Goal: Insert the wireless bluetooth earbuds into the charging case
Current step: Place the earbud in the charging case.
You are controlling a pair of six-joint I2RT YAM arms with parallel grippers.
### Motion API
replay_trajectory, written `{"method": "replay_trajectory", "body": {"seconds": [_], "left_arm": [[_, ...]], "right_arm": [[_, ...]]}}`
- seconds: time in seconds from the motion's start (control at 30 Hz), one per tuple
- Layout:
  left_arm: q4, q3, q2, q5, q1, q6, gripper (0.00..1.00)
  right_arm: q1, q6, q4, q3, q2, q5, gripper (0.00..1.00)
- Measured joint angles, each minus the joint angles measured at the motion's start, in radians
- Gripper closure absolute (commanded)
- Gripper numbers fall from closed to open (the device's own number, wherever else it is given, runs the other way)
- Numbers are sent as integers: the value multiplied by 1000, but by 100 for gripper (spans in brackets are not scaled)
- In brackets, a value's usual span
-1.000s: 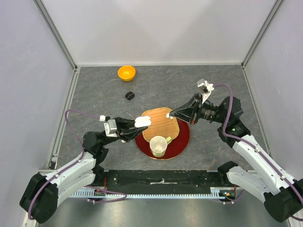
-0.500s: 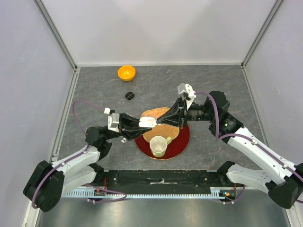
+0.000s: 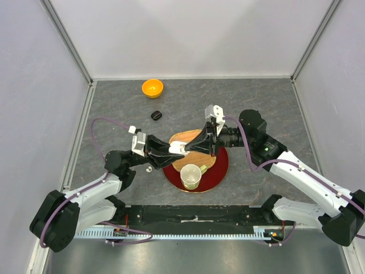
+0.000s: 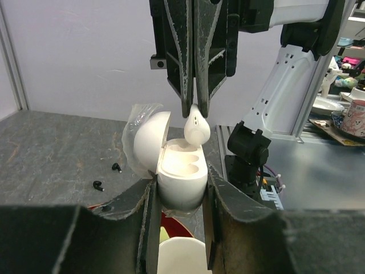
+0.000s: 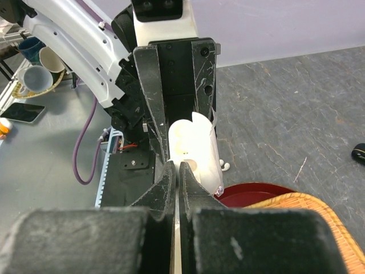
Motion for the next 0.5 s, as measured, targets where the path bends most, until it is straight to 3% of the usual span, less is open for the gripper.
{"method": "replay_trajectory", "body": {"seconds": [0.5], "left_arm": [[3,1,-22,2,0,-24,98]], "right_arm": [[36,-40,34,0,3,74,100]]}}
